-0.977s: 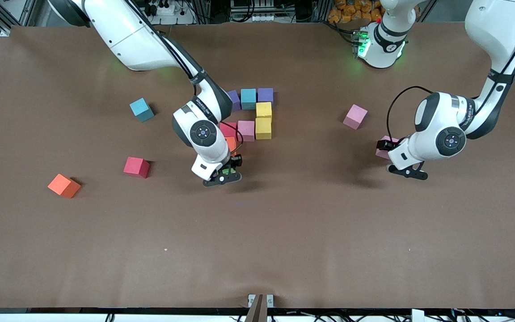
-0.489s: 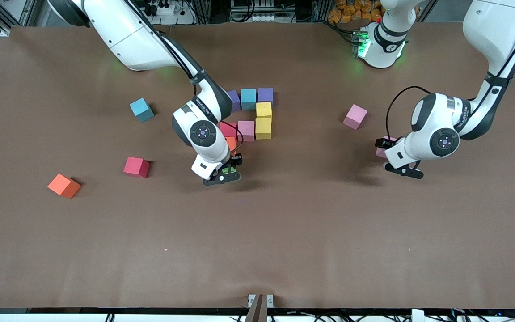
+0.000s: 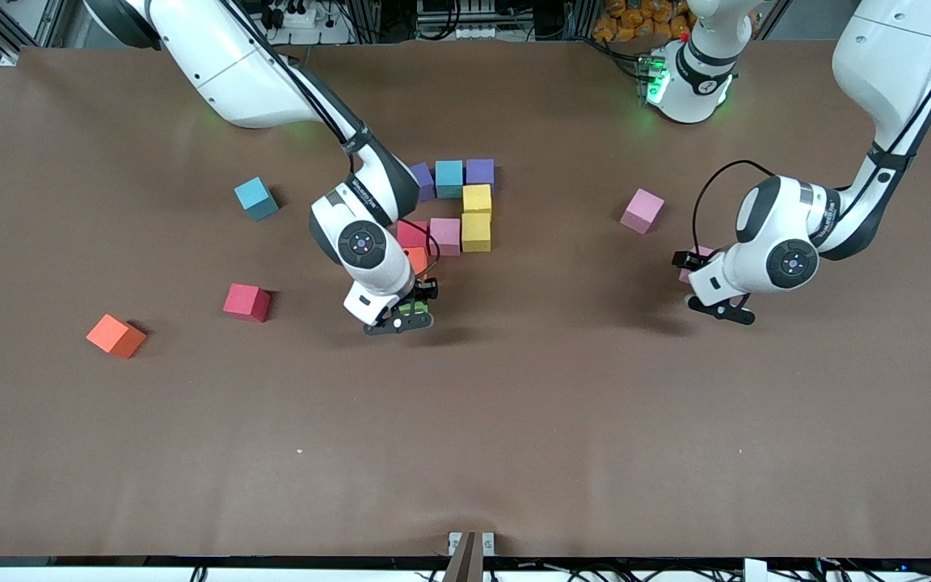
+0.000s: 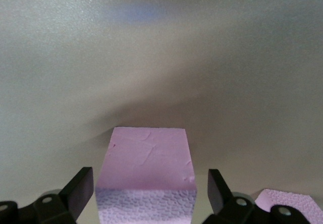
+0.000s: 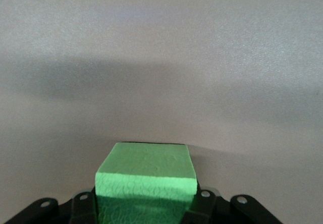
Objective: Form number 2 with 11 blocks
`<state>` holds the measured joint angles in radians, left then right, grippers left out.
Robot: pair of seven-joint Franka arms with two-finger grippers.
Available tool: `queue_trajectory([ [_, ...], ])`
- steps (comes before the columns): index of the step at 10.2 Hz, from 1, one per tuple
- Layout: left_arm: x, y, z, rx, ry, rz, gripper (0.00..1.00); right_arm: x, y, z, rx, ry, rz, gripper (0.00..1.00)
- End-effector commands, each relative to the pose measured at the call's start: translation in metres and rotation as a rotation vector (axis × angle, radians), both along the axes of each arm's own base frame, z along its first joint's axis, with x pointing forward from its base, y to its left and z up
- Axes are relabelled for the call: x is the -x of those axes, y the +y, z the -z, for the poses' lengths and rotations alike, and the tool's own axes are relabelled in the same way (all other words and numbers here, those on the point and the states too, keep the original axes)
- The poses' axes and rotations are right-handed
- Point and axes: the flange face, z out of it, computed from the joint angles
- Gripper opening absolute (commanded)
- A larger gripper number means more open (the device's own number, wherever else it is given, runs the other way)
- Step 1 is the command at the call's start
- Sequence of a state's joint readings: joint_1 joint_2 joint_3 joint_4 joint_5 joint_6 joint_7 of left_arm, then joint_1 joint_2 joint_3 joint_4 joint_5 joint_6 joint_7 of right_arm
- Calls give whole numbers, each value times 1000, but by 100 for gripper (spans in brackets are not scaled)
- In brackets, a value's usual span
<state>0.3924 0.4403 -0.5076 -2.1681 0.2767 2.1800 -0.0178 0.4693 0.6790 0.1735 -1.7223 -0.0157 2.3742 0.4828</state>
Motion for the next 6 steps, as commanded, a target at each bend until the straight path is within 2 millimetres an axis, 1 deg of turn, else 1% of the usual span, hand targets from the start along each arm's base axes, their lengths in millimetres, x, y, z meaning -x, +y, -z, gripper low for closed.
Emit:
queue_trajectory([
  [1, 1, 0, 0, -18, -13, 1, 43, 5, -3, -6, -15, 8, 26, 44],
  [2, 2, 0, 1, -20, -10, -1, 29, 7, -2, -5, -14, 13, 26, 44],
  [3, 3, 0, 1, -21, -9, -3, 27, 8, 0, -5, -14, 15, 38, 50],
  [4, 3, 1, -1, -30, -9, -17, 26, 9, 1, -5, -14, 17, 38, 62],
  [5, 1, 0, -3, -46, -17, -61, 26, 9, 1, -5, -14, 17, 41, 80],
  [6, -3, -3, -8, -65, -31, -112, 26, 8, 1, -6, -14, 16, 44, 93],
])
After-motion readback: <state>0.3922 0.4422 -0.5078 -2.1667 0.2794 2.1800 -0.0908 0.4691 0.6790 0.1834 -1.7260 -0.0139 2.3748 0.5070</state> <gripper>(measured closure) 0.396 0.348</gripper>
